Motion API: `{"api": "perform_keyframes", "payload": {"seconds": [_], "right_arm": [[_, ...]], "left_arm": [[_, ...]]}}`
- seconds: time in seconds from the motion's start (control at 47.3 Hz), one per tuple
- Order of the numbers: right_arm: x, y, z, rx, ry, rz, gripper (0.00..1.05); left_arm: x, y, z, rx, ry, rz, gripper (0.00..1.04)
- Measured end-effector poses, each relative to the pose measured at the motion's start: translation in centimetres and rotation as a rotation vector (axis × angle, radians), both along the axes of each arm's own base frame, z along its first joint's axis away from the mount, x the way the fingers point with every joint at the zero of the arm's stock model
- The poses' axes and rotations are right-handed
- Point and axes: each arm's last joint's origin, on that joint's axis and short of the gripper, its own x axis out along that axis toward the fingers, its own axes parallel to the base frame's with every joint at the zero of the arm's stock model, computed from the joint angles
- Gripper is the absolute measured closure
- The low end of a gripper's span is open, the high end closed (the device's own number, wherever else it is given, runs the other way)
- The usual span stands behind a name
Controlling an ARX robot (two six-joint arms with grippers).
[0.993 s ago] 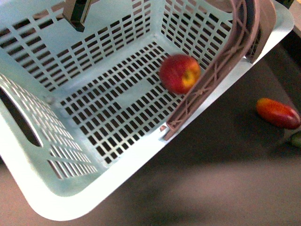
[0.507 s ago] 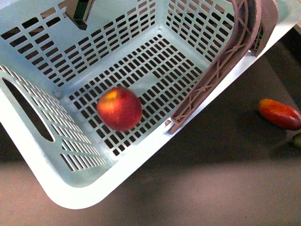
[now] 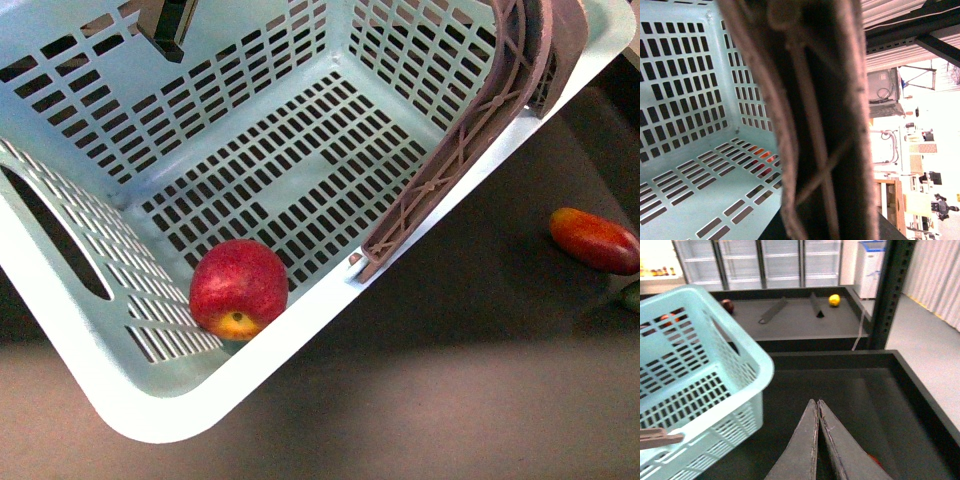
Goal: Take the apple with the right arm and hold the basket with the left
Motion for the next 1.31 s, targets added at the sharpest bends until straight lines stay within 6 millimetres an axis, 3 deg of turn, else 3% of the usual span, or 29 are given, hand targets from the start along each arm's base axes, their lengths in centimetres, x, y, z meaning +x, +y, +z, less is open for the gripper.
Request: {"api": "perform_keyframes", "payload": {"seconds": [0.402, 1.31], "right_arm": [[-1.9, 0.0, -1.3, 0.0, -0.015, 0.002, 1.03], [-4.6, 0.0, -1.6, 0.0, 0.005, 0.003, 1.03]], "left_arm": [[0.0, 0.0, 0.0, 0.0, 0.0, 0.001, 0.99], [0.0, 0.0, 0.0, 0.0, 0.0, 0.001, 0.99]]}}
